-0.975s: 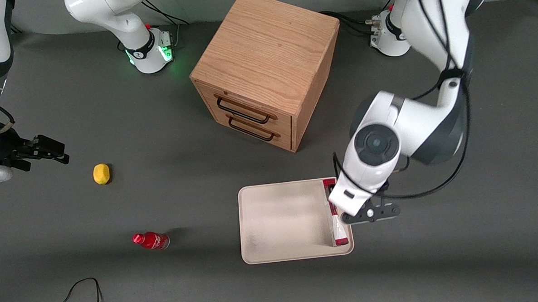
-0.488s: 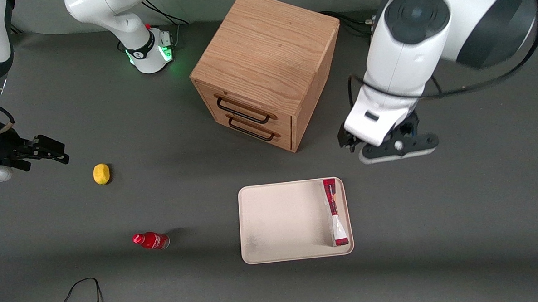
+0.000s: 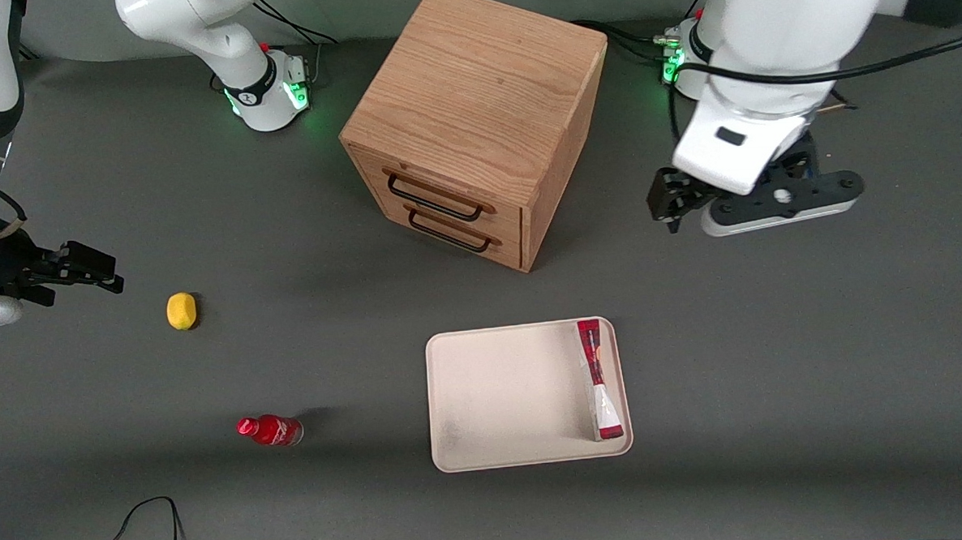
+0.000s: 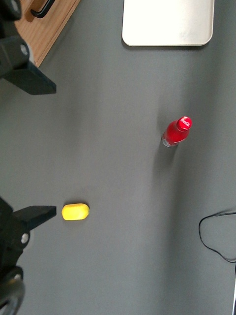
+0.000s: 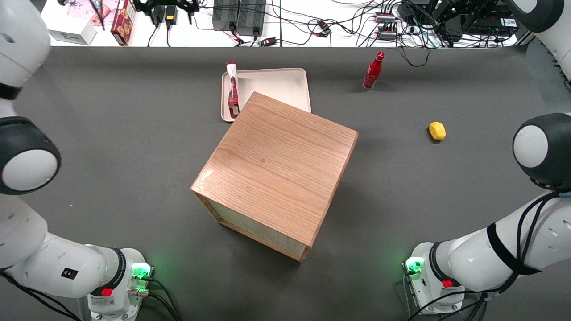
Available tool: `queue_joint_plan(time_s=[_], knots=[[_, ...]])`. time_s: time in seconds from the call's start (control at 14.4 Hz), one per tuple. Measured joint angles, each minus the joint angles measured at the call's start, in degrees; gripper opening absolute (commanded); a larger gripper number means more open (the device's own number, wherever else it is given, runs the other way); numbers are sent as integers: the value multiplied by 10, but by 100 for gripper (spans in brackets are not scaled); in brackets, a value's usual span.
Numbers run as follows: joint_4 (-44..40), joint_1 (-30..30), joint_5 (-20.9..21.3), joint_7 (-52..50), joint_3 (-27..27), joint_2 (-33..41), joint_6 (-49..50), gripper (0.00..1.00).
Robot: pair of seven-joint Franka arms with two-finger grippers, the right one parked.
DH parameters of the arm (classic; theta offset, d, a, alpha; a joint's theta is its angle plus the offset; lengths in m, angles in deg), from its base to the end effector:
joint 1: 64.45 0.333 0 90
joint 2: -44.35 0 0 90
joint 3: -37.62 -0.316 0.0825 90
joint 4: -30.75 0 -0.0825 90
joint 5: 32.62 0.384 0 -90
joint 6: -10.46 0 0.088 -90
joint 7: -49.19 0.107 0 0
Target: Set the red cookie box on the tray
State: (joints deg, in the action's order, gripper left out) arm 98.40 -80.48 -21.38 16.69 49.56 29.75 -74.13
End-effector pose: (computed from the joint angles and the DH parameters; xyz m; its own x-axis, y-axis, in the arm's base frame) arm 0.5668 -0.2522 0.6521 0.9879 0.1034 0.1156 0.1146 -0.9889 -0.0942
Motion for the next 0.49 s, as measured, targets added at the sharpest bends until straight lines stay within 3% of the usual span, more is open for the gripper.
queue_joint_plan(time_s=[0.35,0.49], knots=[[153,116,-46,136,-4,101,-72,100],[193,144,-72,196,-28,130,-87,100]])
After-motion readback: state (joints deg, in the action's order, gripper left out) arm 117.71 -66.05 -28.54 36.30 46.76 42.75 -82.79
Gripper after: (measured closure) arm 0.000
